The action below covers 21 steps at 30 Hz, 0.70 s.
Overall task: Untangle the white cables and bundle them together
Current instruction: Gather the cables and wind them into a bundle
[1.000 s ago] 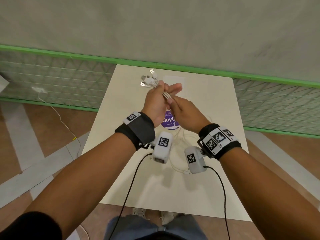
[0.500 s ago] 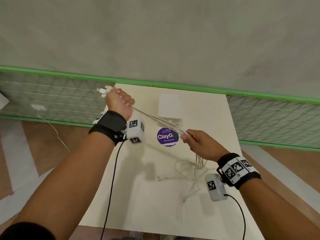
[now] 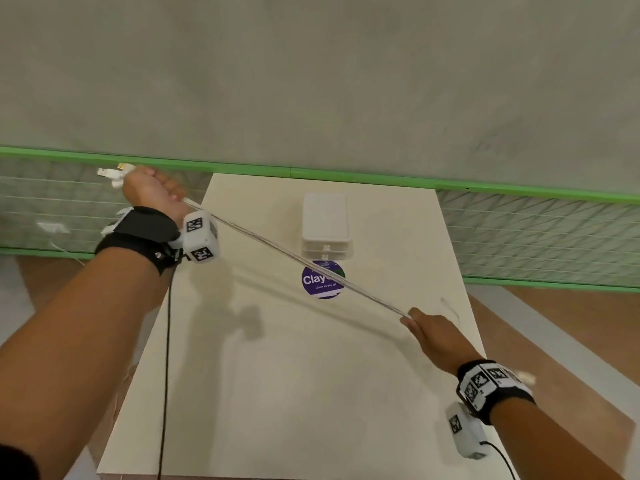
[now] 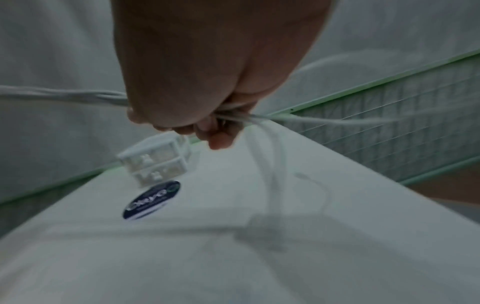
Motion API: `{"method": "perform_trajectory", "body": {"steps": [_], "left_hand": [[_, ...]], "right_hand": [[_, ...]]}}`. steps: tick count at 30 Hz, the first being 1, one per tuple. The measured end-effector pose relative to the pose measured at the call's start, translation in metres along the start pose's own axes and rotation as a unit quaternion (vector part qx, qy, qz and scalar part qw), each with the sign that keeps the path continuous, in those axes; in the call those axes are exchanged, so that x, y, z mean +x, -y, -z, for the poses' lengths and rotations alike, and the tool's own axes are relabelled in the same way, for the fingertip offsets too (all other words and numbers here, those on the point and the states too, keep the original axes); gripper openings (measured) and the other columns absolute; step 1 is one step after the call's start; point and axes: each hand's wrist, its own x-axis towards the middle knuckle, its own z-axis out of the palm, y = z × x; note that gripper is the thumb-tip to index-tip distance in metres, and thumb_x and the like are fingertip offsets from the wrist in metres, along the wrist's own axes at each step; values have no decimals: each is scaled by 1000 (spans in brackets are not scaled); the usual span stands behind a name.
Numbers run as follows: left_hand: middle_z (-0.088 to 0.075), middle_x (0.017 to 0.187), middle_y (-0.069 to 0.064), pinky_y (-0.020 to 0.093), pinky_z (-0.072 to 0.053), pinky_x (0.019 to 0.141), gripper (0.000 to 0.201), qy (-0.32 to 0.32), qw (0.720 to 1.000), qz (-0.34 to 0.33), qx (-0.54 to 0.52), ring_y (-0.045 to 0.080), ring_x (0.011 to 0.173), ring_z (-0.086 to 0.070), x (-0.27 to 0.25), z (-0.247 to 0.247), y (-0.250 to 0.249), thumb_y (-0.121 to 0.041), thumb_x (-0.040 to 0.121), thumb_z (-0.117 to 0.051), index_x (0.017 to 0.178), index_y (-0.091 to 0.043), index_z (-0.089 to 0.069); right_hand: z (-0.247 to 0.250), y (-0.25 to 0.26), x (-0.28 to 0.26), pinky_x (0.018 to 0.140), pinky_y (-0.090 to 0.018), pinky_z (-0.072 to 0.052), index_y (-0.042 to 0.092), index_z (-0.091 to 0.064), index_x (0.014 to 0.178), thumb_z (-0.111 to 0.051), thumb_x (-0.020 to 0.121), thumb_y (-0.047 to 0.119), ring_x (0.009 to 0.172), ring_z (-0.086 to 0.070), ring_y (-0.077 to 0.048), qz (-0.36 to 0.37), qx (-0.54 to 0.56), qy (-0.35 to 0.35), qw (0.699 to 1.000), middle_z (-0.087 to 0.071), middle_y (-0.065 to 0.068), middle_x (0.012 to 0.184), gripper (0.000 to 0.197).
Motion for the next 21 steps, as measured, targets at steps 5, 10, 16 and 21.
{"method": "perform_trajectory", "body": {"steps": [5,10,16,21], "left_hand": [[-21,54,-6,24,-11,41,30,20,999,-11,-22,14,44,-11,7,6,-8,-5,84,-32,60,-22,-25],[-20,53,-6,23,-10,41,30,15,1000,-11,7,14,43,-11,13,9,0,-5,84,-31,59,-22,-27],[-21,52,-7,23,-11,40,30,24,1000,-6,-5,13,42,-13,14,7,5,-5,84,-34,59,-22,-29],[-24,52,-8,21,-13,34,33,155,986,47,46,9,39,-15,-25,-6,29,-8,92,-34,63,-23,-33]], "right_hand": [[3,-61,-37,60,-32,-45,25,-42,89,-15,92,65,53,-52,-11,-99,-66,18,993,-55,3,59,49],[-13,-68,-46,56,-25,-39,20,-43,95,-32,104,46,57,-54,-12,-129,-30,42,990,-56,0,63,30],[-19,-62,-41,66,-29,-44,25,-40,101,-30,106,45,74,-63,-12,-169,-34,105,979,-61,5,78,23],[-27,-33,-22,120,-37,-23,10,-12,159,-45,87,75,150,-27,-28,-149,-197,232,941,-30,-9,160,102]]}}
